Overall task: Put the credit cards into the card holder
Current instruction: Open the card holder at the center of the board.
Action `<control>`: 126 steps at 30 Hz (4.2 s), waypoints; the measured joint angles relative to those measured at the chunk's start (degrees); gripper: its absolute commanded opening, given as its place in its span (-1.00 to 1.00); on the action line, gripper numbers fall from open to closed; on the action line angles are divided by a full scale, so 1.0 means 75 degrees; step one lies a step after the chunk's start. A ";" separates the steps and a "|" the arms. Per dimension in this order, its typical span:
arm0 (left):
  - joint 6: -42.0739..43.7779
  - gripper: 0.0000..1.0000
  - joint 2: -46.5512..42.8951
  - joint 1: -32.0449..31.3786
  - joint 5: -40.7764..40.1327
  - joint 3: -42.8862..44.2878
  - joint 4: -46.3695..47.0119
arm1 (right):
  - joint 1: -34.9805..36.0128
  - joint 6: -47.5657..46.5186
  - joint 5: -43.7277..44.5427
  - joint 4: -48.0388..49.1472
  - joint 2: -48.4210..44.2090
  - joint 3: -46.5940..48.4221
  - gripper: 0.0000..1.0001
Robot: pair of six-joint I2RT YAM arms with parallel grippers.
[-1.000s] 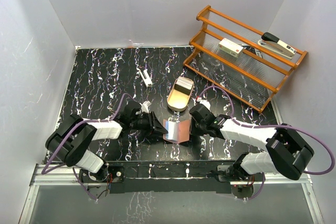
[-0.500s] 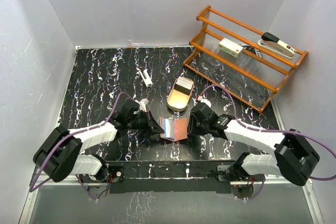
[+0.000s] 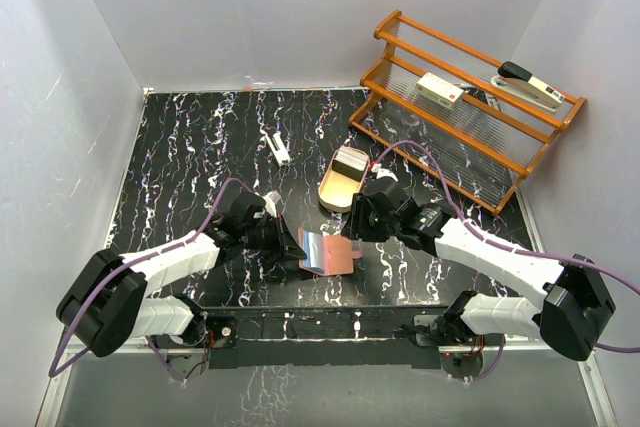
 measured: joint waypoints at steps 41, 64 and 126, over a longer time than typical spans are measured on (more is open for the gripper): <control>0.0023 -0.93 -0.0105 -0.0003 -0.0201 -0.0029 0.0213 | 0.0425 0.0128 -0.1020 0.3060 0.2090 -0.1338 -0.64; -0.0064 -1.00 -0.0443 -0.0003 -0.0201 -0.0262 0.0323 | 0.0425 0.0131 -0.1014 0.3101 0.2037 -0.1378 -0.50; -0.0041 -0.58 -0.0656 -0.0003 -0.0286 -0.0609 0.0143 | 0.0691 0.0484 -0.1358 0.3080 0.3005 -0.0251 0.04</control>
